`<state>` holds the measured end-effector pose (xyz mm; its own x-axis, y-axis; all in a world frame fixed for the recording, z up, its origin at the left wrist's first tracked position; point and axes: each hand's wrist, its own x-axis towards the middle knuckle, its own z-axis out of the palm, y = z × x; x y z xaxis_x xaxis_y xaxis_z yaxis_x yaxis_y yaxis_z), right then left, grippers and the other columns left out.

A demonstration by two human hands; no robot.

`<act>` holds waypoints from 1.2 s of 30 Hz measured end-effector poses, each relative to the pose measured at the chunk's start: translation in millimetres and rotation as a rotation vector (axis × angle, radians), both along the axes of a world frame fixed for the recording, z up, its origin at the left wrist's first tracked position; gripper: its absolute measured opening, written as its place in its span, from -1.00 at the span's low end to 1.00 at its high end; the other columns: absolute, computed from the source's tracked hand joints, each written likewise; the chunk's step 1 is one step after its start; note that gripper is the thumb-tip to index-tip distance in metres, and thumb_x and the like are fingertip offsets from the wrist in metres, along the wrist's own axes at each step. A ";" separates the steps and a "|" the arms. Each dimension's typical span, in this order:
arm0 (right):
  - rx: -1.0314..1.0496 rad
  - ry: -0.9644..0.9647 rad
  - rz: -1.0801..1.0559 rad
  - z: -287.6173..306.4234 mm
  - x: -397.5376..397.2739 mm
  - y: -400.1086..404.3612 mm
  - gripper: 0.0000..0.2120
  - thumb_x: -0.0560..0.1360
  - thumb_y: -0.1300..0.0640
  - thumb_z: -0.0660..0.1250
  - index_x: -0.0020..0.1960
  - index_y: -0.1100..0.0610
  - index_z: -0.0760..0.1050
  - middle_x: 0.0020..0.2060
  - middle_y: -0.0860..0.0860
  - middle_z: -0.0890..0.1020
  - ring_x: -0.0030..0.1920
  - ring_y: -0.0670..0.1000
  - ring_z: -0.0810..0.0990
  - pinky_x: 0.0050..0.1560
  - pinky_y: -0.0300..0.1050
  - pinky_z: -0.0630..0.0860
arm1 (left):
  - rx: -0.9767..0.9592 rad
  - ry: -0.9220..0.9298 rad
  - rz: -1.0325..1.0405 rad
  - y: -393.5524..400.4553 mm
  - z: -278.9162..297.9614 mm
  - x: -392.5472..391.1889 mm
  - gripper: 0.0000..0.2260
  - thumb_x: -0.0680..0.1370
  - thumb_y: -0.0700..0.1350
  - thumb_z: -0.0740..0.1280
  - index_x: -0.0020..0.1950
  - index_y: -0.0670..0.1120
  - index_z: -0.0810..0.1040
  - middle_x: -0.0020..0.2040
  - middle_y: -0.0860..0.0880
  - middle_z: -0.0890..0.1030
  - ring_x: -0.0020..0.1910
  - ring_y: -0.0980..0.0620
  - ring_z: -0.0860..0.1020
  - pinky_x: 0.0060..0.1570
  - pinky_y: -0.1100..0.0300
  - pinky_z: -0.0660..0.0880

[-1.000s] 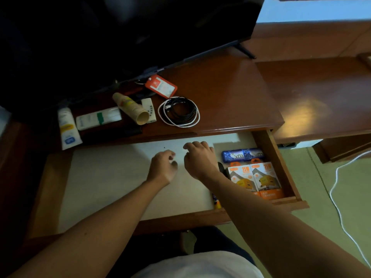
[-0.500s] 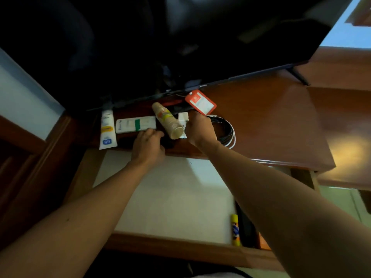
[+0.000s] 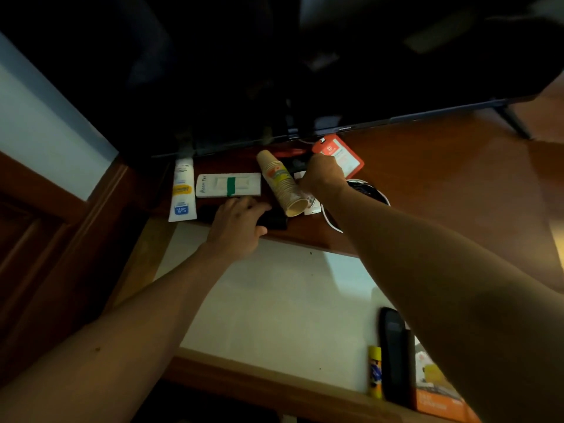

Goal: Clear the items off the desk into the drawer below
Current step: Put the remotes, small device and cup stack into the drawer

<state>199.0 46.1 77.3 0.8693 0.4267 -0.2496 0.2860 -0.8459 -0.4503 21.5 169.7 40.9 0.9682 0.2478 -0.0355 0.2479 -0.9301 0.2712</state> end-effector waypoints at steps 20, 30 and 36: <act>0.106 -0.110 -0.140 11.6 -10.9 5.6 -0.64 0.48 -0.02 0.49 0.13 0.19 0.54 -0.15 0.07 0.58 -0.28 0.03 0.55 -0.29 -0.14 0.48 | 0.125 -0.010 -0.168 12.7 -2.1 -4.3 -0.56 0.58 -0.02 0.36 0.46 0.02 0.43 0.29 -0.09 0.52 0.27 -0.13 0.43 0.25 -0.05 0.39; 0.132 -0.137 -0.305 38.4 -52.7 -33.4 -0.62 0.50 -0.09 0.44 0.13 0.17 0.51 -0.08 0.08 0.62 -0.13 0.10 0.64 -0.15 0.00 0.65 | 0.119 -0.065 -0.145 -12.9 5.9 -27.3 -0.58 0.58 0.05 0.33 0.43 -0.03 0.45 0.21 -0.13 0.53 0.16 -0.17 0.46 0.06 -0.05 0.40; 0.130 -0.071 -0.402 38.7 -91.6 -67.5 -0.66 0.46 -0.11 0.42 0.05 0.14 0.56 -0.11 0.04 0.67 -0.18 0.08 0.65 -0.14 0.01 0.66 | 0.045 -0.053 -0.119 -53.1 8.0 -40.8 -0.59 0.61 0.08 0.26 0.41 -0.04 0.37 0.22 -0.14 0.47 0.19 -0.15 0.44 0.09 -0.05 0.41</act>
